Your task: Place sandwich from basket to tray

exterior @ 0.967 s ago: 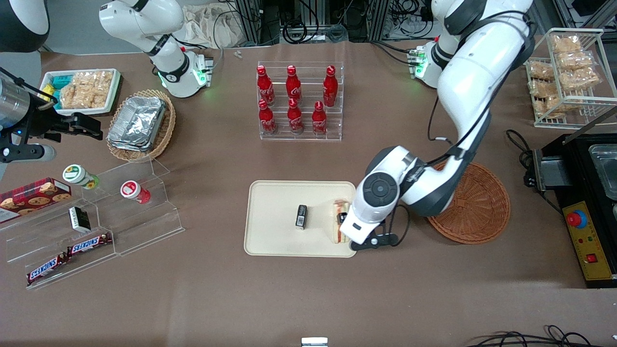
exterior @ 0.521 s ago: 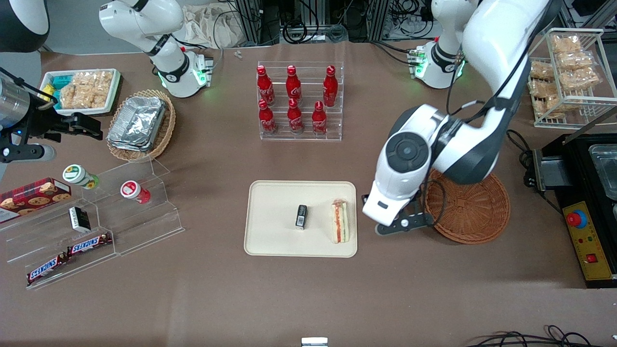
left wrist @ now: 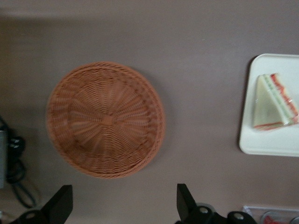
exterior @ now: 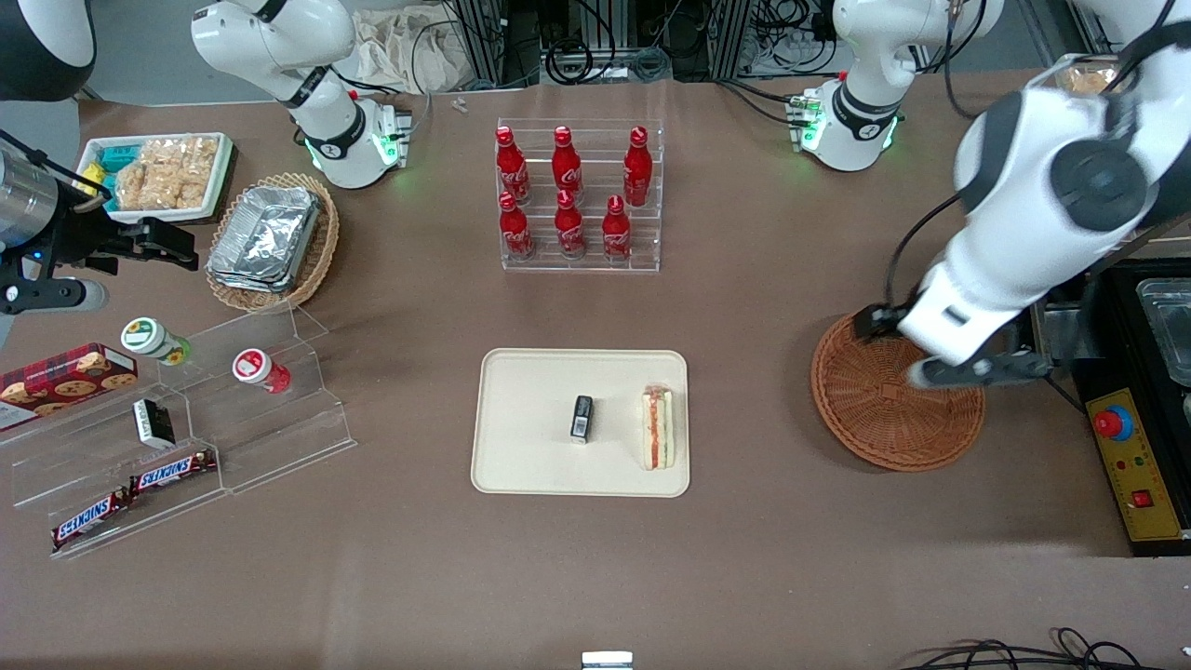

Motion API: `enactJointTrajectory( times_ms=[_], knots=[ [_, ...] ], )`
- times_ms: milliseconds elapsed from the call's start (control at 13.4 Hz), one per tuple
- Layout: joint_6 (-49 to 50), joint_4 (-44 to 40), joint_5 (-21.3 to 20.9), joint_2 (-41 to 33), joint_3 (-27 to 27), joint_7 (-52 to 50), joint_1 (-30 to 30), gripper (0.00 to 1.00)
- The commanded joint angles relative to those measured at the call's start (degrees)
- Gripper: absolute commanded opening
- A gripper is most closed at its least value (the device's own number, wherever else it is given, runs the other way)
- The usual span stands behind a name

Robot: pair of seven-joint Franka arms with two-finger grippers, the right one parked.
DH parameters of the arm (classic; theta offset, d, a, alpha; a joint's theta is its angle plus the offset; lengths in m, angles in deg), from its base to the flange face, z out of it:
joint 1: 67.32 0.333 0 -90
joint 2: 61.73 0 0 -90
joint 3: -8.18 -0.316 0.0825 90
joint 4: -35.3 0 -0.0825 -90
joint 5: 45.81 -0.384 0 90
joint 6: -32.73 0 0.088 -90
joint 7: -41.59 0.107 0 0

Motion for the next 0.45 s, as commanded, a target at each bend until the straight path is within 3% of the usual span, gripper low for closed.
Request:
enactJointTrajectory(
  times_ms=[0, 372],
  knots=[
    [-0.16, 5.62, 1.23, -5.13, -2.18, 7.32, 1.27, 1.00],
    [7.13, -7.19, 1.32, 1.00, -2.36, 14.46, 4.71, 1.00]
  ],
)
